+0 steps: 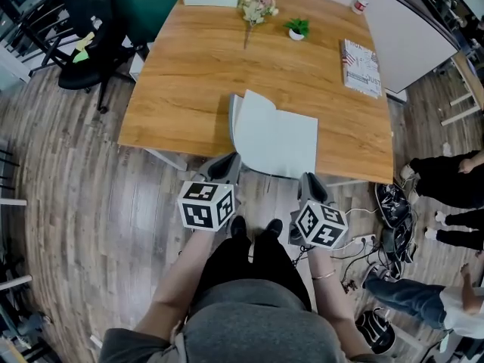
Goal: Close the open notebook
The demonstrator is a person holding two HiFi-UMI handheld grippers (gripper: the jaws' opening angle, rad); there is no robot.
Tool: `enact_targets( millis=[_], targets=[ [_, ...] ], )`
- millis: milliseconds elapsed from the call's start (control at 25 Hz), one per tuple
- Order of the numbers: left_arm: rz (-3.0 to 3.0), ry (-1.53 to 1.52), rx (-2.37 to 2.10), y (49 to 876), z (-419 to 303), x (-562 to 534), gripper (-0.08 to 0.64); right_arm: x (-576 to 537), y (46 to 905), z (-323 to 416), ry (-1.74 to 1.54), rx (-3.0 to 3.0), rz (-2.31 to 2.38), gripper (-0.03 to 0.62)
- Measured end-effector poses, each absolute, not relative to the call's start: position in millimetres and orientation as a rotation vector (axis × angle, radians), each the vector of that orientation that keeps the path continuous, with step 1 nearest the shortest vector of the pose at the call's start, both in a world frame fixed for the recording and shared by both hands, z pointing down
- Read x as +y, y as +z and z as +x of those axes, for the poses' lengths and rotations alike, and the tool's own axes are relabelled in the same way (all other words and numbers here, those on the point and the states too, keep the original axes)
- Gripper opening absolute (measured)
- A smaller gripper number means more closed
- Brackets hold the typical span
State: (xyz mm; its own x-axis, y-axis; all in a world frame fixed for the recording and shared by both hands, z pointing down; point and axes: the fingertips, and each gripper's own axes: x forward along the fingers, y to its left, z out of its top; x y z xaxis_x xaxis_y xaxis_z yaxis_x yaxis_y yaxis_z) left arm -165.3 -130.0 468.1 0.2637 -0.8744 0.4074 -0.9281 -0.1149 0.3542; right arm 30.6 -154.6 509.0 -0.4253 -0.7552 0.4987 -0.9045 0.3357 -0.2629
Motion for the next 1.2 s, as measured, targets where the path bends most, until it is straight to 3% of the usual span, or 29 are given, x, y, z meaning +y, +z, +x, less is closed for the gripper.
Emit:
enact_targets(
  millis=[1200],
  targets=[
    [2.280, 0.201, -1.419, 436.9, -50.0, -172.6, 0.028, -168.6, 505.6, 98.3, 0.805, -2.279, 1.626, 0.046]
  ],
)
